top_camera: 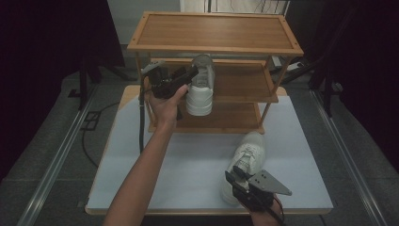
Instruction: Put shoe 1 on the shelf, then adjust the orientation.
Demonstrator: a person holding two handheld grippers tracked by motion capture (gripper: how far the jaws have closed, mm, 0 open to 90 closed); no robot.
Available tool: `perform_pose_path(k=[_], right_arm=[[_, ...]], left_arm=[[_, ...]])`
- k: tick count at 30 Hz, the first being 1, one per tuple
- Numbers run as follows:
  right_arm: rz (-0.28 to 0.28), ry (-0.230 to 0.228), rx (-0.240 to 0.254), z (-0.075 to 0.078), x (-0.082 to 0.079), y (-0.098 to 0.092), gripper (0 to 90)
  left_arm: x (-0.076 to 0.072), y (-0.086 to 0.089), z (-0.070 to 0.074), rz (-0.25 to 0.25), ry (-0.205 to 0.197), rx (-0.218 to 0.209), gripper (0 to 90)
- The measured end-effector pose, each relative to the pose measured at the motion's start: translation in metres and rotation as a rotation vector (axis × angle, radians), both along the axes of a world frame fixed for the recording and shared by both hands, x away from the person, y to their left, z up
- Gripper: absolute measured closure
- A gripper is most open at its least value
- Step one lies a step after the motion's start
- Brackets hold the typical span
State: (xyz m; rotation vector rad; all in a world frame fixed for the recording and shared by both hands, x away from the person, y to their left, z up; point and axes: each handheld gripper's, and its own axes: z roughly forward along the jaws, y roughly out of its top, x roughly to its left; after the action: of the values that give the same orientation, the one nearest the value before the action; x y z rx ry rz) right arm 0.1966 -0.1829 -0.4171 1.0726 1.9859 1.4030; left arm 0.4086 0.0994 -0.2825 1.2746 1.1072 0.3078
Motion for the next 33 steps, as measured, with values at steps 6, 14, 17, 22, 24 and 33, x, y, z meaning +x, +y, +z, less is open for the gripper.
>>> perform_pose_path(k=[6, 14, 17, 22, 24, 33], right_arm=[[0.007, 0.003, 0.000, -0.001, 0.000, 0.002, 65.2], [0.044, 0.004, -0.029, 0.000, -0.003, 0.008, 80.1], [0.059, 0.003, -0.044, 0.000, -0.004, 0.011, 83.5], [0.093, 0.011, -0.106, -0.004, -0.006, 0.021, 86.0], [0.099, 0.019, -0.118, -0.007, -0.006, 0.023, 85.9], [0.090, 0.039, -0.212, -0.015, -0.008, 0.036, 85.0]], left_arm=[[-0.014, 0.012, -0.001, -0.031, -0.002, -0.013, 43.0], [-0.034, 0.040, -0.012, -0.080, 0.007, -0.006, 41.4], [-0.040, 0.047, -0.017, -0.081, 0.006, 0.014, 41.1], [-0.052, 0.065, -0.037, -0.087, 0.031, 0.083, 40.5], [-0.057, 0.069, -0.043, -0.083, 0.036, 0.092, 40.5], [-0.079, 0.073, -0.071, -0.093, 0.056, 0.145, 38.7]])
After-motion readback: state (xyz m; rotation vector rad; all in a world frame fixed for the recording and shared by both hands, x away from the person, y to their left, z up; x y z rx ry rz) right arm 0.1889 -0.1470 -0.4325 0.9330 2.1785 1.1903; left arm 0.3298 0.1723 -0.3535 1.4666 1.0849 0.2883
